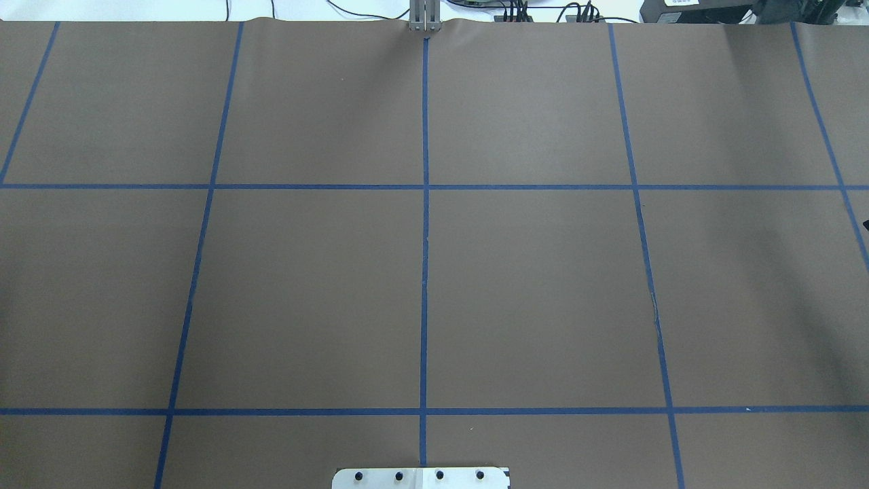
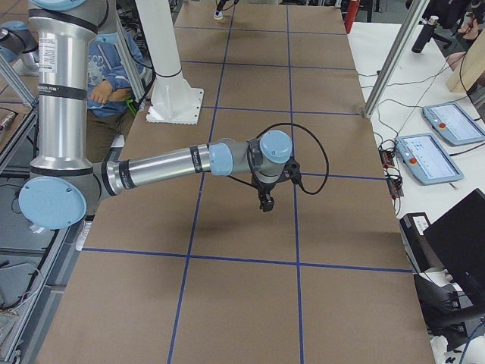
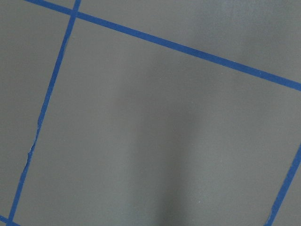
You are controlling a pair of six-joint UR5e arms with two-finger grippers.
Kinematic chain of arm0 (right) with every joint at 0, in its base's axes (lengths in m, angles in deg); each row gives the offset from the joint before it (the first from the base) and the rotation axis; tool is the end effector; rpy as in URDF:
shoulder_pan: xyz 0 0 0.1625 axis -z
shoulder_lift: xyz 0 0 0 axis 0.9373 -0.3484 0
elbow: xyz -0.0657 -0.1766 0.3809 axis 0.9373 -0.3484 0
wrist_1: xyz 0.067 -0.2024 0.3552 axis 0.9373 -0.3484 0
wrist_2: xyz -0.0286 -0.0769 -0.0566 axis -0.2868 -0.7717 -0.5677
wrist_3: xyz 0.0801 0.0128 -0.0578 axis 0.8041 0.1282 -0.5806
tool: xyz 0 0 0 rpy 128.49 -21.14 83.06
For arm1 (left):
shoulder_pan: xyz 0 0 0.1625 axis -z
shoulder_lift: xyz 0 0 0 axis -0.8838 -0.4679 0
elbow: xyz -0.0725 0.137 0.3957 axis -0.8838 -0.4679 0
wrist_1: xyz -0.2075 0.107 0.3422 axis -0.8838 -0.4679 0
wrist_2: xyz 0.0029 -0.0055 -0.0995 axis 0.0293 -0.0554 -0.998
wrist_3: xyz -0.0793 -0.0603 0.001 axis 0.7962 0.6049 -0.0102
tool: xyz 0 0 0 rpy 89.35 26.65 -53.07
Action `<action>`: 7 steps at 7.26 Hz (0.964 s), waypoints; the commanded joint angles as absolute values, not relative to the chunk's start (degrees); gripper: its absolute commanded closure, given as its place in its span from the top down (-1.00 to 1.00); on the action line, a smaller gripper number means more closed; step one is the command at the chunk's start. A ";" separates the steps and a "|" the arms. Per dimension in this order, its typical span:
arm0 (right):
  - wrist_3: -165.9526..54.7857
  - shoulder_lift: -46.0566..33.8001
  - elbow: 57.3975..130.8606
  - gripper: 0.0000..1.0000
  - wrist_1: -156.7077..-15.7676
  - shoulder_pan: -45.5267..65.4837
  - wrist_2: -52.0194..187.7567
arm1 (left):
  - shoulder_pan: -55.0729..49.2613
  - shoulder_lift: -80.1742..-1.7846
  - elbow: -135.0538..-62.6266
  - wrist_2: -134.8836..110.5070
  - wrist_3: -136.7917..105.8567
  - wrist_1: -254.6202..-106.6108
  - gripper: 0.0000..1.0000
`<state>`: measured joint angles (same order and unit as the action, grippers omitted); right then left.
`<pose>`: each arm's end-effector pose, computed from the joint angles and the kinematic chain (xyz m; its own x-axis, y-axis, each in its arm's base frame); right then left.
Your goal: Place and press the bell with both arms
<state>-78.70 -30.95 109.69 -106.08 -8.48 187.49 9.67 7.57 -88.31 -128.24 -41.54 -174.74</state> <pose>-0.0406 -0.4544 0.5396 0.5457 -0.3336 0.7687 0.2693 0.9385 0.2161 -0.0020 -0.1849 0.8734 0.6401 0.1707 -0.7491 -0.4315 0.8866 -0.1668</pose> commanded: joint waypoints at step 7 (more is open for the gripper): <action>-78.77 -30.98 109.68 1.00 -106.17 -7.73 187.41 | 6.81 5.60 -85.93 -128.56 -35.56 -174.73 0.98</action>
<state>-78.82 -30.98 109.65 -106.17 -7.80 187.42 7.06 5.93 -86.91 -128.56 -35.70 -174.69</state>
